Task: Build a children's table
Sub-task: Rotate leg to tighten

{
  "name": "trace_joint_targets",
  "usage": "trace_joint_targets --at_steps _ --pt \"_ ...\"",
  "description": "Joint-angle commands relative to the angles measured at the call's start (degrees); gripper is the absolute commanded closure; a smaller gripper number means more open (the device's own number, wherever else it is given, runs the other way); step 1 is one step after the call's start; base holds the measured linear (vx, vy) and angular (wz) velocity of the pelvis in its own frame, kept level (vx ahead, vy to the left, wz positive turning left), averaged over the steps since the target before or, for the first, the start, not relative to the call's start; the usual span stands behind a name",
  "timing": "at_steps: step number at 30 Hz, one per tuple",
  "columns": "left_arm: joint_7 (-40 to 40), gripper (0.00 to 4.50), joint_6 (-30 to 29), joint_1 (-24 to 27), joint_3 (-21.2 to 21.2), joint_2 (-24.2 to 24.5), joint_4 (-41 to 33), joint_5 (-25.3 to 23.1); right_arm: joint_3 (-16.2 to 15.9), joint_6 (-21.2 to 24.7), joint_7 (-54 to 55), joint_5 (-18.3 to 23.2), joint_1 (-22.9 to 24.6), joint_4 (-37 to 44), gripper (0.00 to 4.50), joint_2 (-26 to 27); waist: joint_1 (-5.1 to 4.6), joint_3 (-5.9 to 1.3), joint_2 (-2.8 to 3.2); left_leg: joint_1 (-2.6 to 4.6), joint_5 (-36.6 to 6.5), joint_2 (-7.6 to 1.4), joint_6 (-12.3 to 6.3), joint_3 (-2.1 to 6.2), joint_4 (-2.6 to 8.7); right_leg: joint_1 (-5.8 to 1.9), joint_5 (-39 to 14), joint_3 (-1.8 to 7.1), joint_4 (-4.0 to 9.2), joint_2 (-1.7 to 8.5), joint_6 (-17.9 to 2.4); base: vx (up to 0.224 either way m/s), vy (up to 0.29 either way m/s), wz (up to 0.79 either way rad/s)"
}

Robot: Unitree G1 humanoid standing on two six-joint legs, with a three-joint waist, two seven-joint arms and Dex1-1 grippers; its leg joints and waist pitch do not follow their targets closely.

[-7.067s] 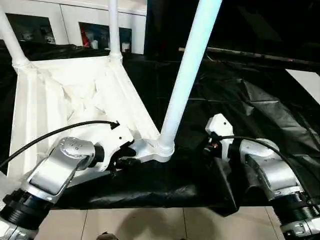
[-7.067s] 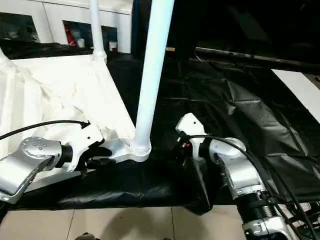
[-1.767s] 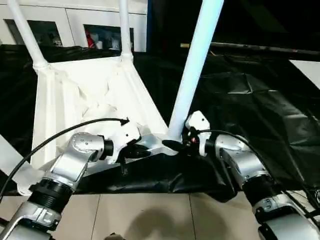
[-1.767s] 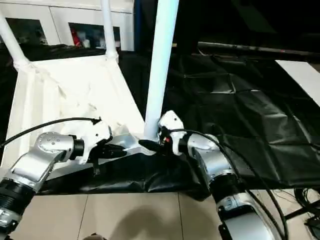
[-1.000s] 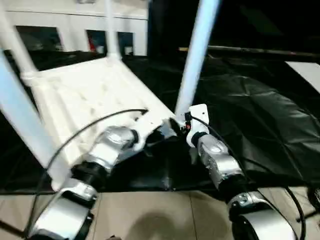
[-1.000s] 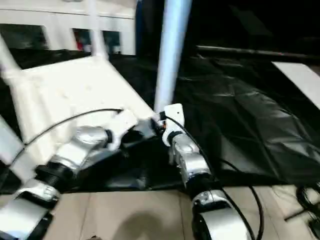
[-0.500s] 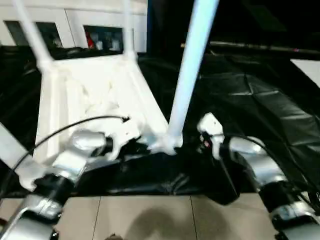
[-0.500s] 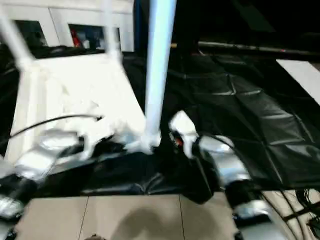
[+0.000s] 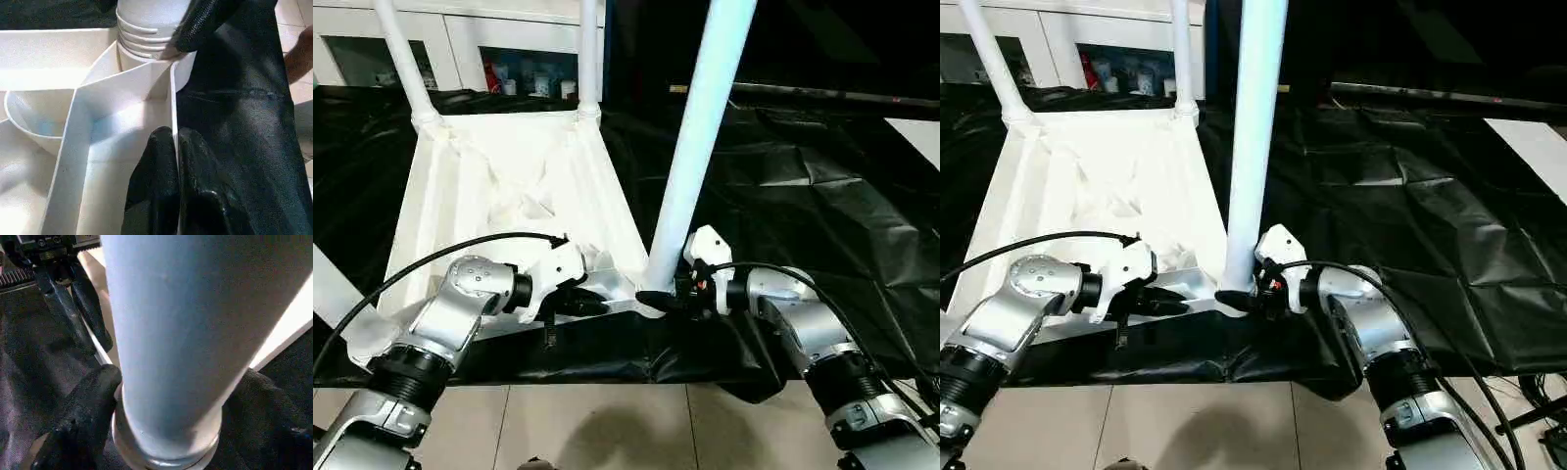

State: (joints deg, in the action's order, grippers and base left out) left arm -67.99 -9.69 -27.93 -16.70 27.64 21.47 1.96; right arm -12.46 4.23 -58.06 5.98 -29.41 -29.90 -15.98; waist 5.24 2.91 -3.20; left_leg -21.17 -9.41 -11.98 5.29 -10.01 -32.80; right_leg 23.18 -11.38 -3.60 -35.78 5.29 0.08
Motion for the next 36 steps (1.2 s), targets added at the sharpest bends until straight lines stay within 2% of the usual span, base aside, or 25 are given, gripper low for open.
trace_joint_targets --at_steps 1,4,9,10,11,12,14,16,19,22,26,28,29,32,34,36 --pt "-1.57 4.5 0.0 0.63 -1.17 -0.83 -1.52 1.09 0.33 0.46 -0.42 0.39 -0.74 -0.17 1.31 -0.26 -0.17 -3.79 0.01 0.61 -8.29 -1.03 -2.89 -0.38 3.19 -3.06 -3.05 2.38 3.37 2.25 -13.12 0.0 0.0 0.0" --pt "-1.47 4.5 -0.2 0.75 -1.16 -0.69 -1.52 1.06 0.49 0.51 -0.47 0.27 -0.61 -0.34 1.65 -0.2 -0.19 -3.82 -0.08 0.56 -8.13 -1.0 -2.8 -0.39 3.14 -3.13 -2.98 2.39 3.33 2.27 -13.08 0.0 0.0 0.0" --pt "-0.53 4.5 -0.59 0.84 -0.95 -0.84 -1.05 0.7 1.16 0.3 1.73 0.02 -0.41 -1.45 1.79 0.46 -0.28 -3.8 -0.1 0.6 -8.62 -1.03 -2.45 -0.38 3.17 -3.06 -3.97 2.39 3.38 2.28 -12.87 0.0 0.0 0.0" --pt "4.84 4.5 -1.16 -0.37 0.0 -2.67 1.91 -1.0 3.44 0.11 10.52 -0.79 -0.83 -5.05 1.8 3.24 -0.45 -3.61 0.0 0.52 -9.23 -1.04 -1.88 -0.36 3.34 -2.88 -4.98 2.42 3.54 2.32 -12.76 0.0 0.0 0.0" --pt "6.32 4.5 -1.34 -0.73 0.27 -3.19 2.72 -1.42 4.01 0.23 12.71 -0.94 -0.94 -5.93 1.8 3.96 -0.53 -3.52 -0.03 0.61 -9.96 -0.98 -1.36 -0.38 3.44 -2.78 -6.47 2.43 3.78 2.33 -12.46 0.0 0.0 0.0" --pt "8.95 4.5 -1.33 -1.47 0.75 -4.28 4.25 -2.06 4.86 0.5 16.06 -1.06 -0.92 -7.16 1.81 5.18 -0.64 -3.59 -0.43 0.73 -11.24 -0.94 -0.37 -0.31 3.5 -2.87 -9.17 2.41 4.0 2.39 -11.77 0.0 0.0 0.0" --pt "11.15 4.5 -1.6 -2.23 1.12 -5.45 5.62 -2.43 5.49 0.59 19.2 -1.27 -0.75 -8.12 1.82 6.37 -0.78 -3.44 -0.42 0.82 -13.02 -0.92 0.5 -0.25 3.63 -2.68 -13.35 2.45 4.48 2.5 -10.41 0.0 0.0 0.0" --pt "18.79 4.5 -2.29 -5.12 2.07 -9.95 10.49 -3.52 8.54 2.07 32.55 -1.45 -1.0 -11.64 1.83 11.3 -0.87 -3.33 -0.4 0.92 -15.08 -0.82 1.26 -0.12 3.73 -2.4 -18.47 2.49 5.03 2.59 -8.56 0.0 0.0 0.0" --pt "23.89 4.5 -2.99 -7.05 2.43 -13.13 13.35 -4.22 9.26 2.34 39.08 -1.89 -1.64 -13.8 1.83 14.35 -1.06 -3.26 -0.28 0.98 -17.01 -0.77 2.07 0.05 3.88 -2.03 -22.19 2.47 5.53 2.64 -6.98 0.0 0.0 0.0" --pt "27.61 4.5 -3.26 -8.44 1.99 -15.78 15.3 -5.4 8.38 0.88 42.18 -3.07 -2.5 -15.6 1.83 16.98 -0.96 -3.42 -0.29 1.0 -16.95 -0.81 1.69 0.13 3.87 -1.98 -21.32 2.48 5.5 2.59 -6.44 0.0 0.0 0.0" --pt "28.54 4.5 -2.27 -9.03 0.52 -17.1 16.27 -7.37 6.81 -1.28 42.22 -4.5 -3.69 -17.53 1.83 18.31 -0.75 -3.59 -0.25 0.66 -15.78 -0.74 0.93 0.05 3.87 -2.2 -17.28 2.49 5.25 2.39 -6.76 0.0 0.0 0.0" --pt "27.88 4.5 -1.96 -9.0 0.38 -17.08 16.32 -7.47 7.44 -1.92 41.58 -3.99 -3.88 -17.6 1.13 18.39 -0.63 -3.67 -0.21 0.64 -15.19 -0.75 0.51 0.01 3.86 -2.27 -15.31 2.49 5.04 2.33 -7.15 0.0 0.0 0.0" --pt "27.21 4.5 -1.31 -8.84 0.33 -16.63 16.13 -7.55 8.17 -2.63 39.62 -2.98 -3.88 -16.94 1.13 18.18 -0.65 -3.68 -0.47 0.62 -15.32 -0.74 0.33 -0.03 3.83 -2.28 -15.22 2.47 5.06 2.31 -7.19 0.0 0.0 0.0" --pt "25.15 4.5 0.01 -8.43 0.64 -15.12 15.89 -7.42 9.02 -3.52 35.39 -1.34 -4.11 -15.04 0.91 16.43 -0.59 -3.62 -0.63 0.55 -16.11 -0.78 -0.31 0.01 3.86 -2.3 -17.29 2.42 5.25 2.43 -6.97 0.0 0.0 0.0" --pt "22.84 4.5 1.18 -7.83 0.9 -13.63 15.22 -6.86 8.39 -2.54 30.39 -0.65 -4.2 -12.77 0.65 13.77 -0.7 -3.57 -0.68 0.25 -16.11 -0.78 -0.44 0.1 3.95 -2.42 -18.39 2.37 5.3 2.48 -6.64 0.0 0.0 0.0" --pt "21.53 4.5 1.96 -7.52 0.97 -12.95 14.9 -6.65 7.85 -1.96 27.43 -0.44 -4.19 -11.78 0.58 12.43 -0.62 -3.6 -0.71 0.3 -15.88 -0.77 -0.74 0.11 3.87 -2.55 -18.27 2.29 5.42 2.38 -6.44 0.0 0.0 0.0"
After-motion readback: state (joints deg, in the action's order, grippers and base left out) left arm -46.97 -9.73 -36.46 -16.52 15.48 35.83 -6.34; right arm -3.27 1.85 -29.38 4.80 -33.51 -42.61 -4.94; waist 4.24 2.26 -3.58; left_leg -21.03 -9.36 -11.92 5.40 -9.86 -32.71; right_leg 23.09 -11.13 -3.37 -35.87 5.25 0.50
